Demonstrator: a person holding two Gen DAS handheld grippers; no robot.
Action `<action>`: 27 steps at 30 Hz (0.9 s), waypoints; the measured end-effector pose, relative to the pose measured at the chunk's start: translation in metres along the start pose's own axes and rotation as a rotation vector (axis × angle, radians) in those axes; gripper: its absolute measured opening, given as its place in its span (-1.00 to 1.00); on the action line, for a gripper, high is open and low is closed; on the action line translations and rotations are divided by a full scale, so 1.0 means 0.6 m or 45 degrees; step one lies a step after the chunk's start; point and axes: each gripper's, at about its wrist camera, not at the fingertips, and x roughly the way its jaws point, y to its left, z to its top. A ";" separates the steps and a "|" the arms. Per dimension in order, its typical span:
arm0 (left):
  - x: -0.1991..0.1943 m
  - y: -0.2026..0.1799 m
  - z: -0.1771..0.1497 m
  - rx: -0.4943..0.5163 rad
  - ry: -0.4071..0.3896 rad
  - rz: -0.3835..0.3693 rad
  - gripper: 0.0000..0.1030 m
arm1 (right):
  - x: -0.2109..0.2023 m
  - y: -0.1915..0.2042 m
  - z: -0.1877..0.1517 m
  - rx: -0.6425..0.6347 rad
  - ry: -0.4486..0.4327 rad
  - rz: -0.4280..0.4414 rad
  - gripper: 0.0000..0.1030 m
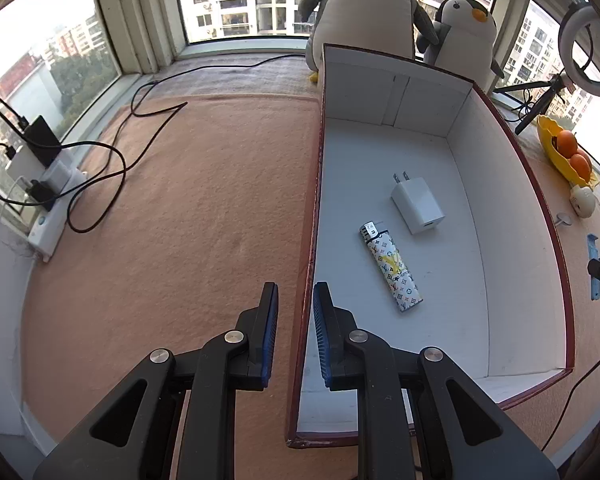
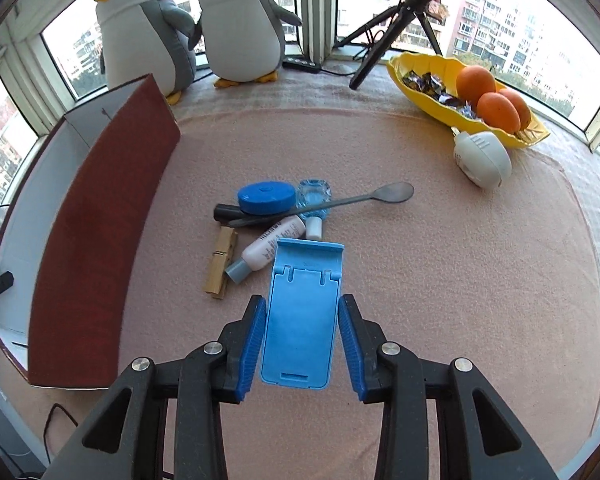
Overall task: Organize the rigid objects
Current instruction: 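Move the right gripper to the blue phone stand and grasp it, then carry the blue phone stand into the box and open the right gripper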
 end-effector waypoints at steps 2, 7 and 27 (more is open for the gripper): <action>0.000 0.000 0.000 -0.001 -0.003 -0.005 -0.68 | -0.023 0.025 0.011 -0.033 -0.042 0.023 -0.35; 0.000 0.002 0.001 -0.002 -0.013 -0.015 -0.70 | -0.071 0.093 0.026 -0.122 -0.124 0.103 -0.35; 0.002 0.003 0.001 0.015 -0.037 -0.059 -0.90 | -0.080 0.305 0.025 -0.376 -0.131 0.265 -0.35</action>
